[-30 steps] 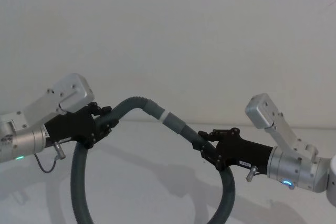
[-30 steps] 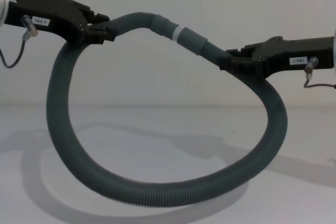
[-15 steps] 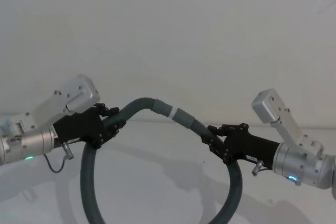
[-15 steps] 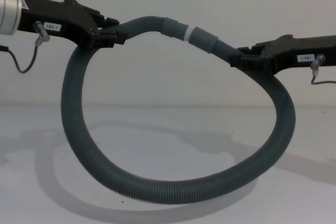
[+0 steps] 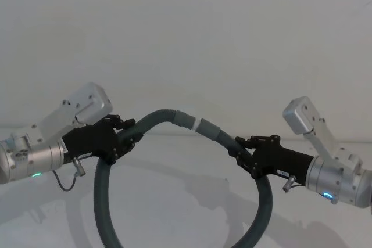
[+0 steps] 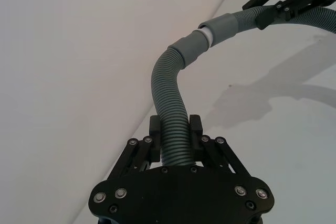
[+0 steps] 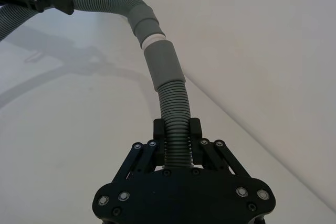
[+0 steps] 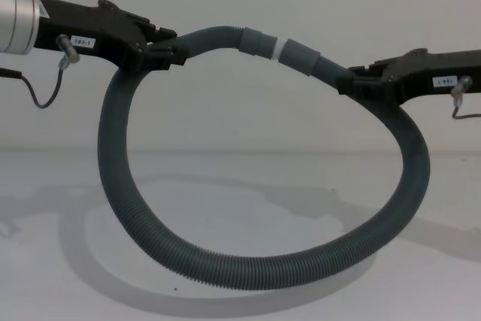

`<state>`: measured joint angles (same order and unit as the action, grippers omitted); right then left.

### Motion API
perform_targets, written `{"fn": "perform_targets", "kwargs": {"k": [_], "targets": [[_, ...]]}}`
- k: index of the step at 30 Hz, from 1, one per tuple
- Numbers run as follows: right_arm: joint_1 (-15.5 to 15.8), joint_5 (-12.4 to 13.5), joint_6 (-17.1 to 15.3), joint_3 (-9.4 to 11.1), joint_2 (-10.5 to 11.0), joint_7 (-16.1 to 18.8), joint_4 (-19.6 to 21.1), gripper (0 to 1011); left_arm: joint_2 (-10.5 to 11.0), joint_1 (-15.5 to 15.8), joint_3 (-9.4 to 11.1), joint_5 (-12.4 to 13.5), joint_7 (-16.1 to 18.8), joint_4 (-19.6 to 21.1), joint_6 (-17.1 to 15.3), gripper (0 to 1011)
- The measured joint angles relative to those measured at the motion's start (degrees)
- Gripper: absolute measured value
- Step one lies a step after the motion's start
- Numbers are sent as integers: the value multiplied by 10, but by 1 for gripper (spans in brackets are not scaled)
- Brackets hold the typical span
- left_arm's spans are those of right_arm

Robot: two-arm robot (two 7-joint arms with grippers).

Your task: Use both hands to pick up one end of the pipe from the table, align the ends, and insert them.

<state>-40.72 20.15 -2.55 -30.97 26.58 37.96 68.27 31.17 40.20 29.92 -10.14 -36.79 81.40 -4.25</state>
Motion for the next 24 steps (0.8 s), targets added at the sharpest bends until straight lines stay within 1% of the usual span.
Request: {"fn": "perform_targets", "kwargs": {"k": [24], "targets": [[-1, -2, -2, 3, 1, -2, -2, 249, -4, 2, 1, -3, -1, -8, 4, 288]]}}
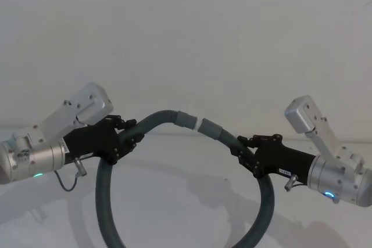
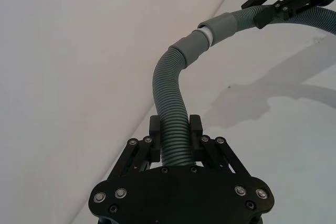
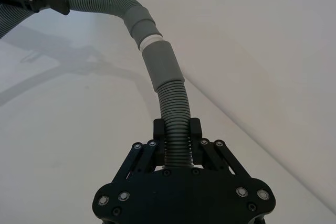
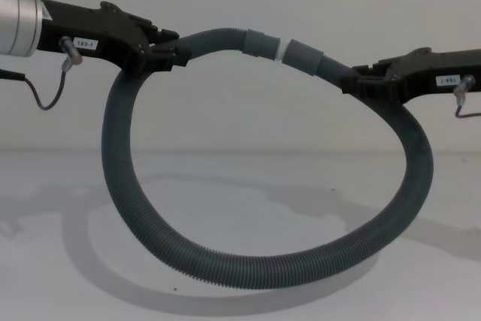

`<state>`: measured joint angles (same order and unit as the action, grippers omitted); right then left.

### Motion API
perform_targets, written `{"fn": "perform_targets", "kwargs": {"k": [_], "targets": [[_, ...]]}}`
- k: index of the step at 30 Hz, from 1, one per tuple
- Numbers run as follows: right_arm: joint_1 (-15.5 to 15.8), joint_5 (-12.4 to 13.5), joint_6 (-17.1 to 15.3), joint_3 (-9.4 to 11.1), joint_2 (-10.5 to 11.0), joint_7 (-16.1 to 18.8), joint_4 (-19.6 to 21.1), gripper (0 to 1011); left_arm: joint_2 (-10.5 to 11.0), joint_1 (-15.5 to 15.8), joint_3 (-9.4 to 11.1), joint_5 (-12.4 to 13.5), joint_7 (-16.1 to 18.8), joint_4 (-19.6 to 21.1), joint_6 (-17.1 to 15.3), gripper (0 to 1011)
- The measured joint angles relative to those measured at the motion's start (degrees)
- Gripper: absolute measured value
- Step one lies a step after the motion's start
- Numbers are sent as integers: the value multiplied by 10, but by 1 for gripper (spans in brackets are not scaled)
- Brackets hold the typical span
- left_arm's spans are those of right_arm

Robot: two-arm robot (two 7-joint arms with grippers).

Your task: Use both hands to pick up one end of the pipe from the table, align the ends, and insert them.

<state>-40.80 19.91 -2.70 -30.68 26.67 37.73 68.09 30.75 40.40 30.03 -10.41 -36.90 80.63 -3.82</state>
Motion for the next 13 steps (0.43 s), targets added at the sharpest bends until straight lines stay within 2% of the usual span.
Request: {"fn": "perform_targets", "kwargs": {"k": [13], "targets": [[0, 0, 0, 0, 0, 0, 0, 250, -1, 0, 0, 0, 0, -1, 1, 288]]}}
